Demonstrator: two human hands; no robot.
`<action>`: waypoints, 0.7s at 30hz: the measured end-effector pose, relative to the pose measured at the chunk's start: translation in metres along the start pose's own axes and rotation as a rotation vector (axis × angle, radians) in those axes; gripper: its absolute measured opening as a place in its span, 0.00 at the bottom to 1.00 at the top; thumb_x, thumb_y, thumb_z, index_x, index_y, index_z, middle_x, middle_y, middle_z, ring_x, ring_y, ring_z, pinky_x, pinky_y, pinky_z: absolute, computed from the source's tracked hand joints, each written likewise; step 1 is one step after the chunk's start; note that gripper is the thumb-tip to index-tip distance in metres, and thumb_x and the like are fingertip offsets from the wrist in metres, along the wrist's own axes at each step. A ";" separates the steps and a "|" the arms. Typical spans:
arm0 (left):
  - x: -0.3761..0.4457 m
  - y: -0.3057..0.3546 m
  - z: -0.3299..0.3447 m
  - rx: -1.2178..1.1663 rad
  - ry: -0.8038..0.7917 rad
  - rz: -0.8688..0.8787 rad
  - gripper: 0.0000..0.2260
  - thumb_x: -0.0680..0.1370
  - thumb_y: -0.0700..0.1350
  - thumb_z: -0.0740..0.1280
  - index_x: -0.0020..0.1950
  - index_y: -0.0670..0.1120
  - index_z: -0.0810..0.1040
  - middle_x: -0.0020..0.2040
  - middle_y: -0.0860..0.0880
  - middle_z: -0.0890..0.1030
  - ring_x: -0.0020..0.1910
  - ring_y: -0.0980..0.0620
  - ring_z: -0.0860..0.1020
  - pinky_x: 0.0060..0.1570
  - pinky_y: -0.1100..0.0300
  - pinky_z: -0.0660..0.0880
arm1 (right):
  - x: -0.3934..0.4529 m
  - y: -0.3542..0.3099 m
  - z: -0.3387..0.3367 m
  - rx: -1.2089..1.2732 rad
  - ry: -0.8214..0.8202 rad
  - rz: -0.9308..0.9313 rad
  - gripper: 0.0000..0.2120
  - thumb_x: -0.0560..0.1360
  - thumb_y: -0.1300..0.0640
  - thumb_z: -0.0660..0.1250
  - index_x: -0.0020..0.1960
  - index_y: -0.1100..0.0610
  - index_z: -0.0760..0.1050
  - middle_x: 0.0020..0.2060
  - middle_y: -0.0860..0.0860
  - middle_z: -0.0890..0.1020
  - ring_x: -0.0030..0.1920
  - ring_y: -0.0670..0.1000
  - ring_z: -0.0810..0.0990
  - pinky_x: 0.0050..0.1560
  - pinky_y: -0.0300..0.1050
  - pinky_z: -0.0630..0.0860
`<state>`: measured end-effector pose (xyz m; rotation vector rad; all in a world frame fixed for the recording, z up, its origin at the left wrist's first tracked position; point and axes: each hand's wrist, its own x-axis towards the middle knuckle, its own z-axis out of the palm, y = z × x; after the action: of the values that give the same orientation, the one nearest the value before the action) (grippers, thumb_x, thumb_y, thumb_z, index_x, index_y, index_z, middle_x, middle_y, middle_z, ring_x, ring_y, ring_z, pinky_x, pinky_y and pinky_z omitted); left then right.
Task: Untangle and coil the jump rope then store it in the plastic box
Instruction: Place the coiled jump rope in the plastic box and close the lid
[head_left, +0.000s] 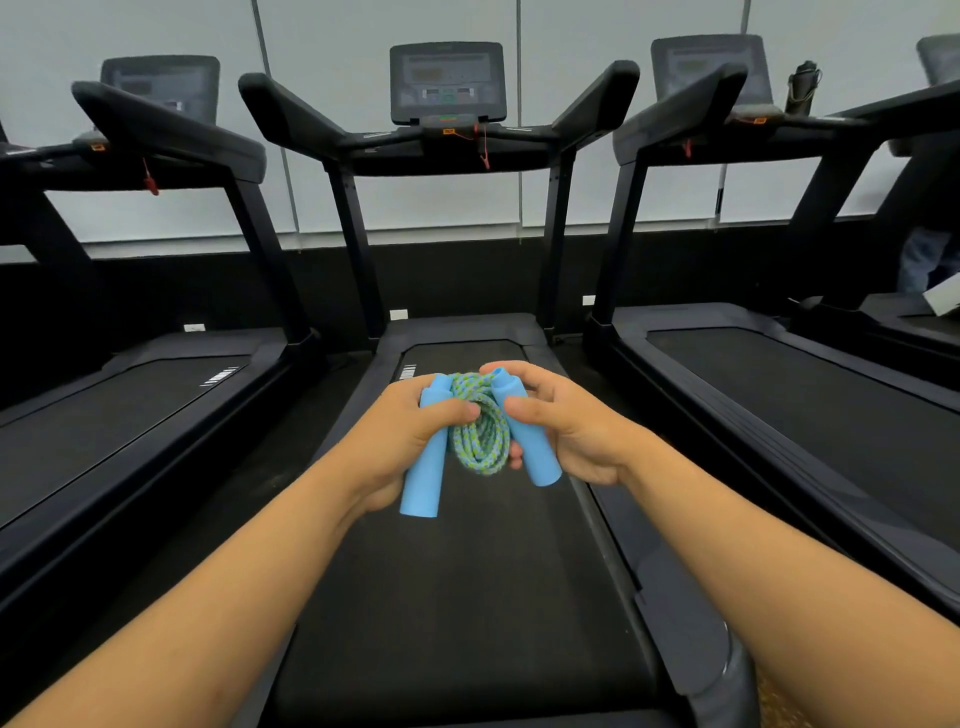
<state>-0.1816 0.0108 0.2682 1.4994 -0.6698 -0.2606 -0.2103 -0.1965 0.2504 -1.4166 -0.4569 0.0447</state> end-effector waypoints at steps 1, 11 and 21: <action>-0.001 0.002 -0.001 -0.048 -0.029 -0.016 0.08 0.80 0.34 0.65 0.58 0.35 0.80 0.47 0.38 0.87 0.42 0.44 0.87 0.40 0.57 0.82 | 0.000 0.001 0.000 0.030 0.013 0.000 0.19 0.78 0.59 0.69 0.68 0.56 0.73 0.48 0.58 0.80 0.34 0.54 0.78 0.36 0.48 0.79; 0.014 -0.007 0.010 -0.249 0.213 -0.082 0.08 0.80 0.37 0.67 0.57 0.36 0.81 0.47 0.37 0.84 0.43 0.40 0.85 0.40 0.44 0.84 | 0.021 0.037 0.035 0.162 0.290 -0.076 0.17 0.86 0.48 0.59 0.66 0.56 0.80 0.62 0.58 0.85 0.60 0.62 0.84 0.57 0.63 0.83; 0.024 -0.038 0.007 0.026 0.431 -0.004 0.10 0.75 0.40 0.71 0.52 0.34 0.81 0.45 0.34 0.83 0.41 0.47 0.80 0.43 0.50 0.79 | 0.018 0.053 0.056 0.300 0.208 0.076 0.25 0.80 0.42 0.66 0.72 0.53 0.76 0.67 0.58 0.82 0.69 0.59 0.80 0.60 0.56 0.81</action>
<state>-0.1574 -0.0114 0.2373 1.5180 -0.3254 0.0711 -0.2002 -0.1296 0.2095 -1.1288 -0.2133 0.0261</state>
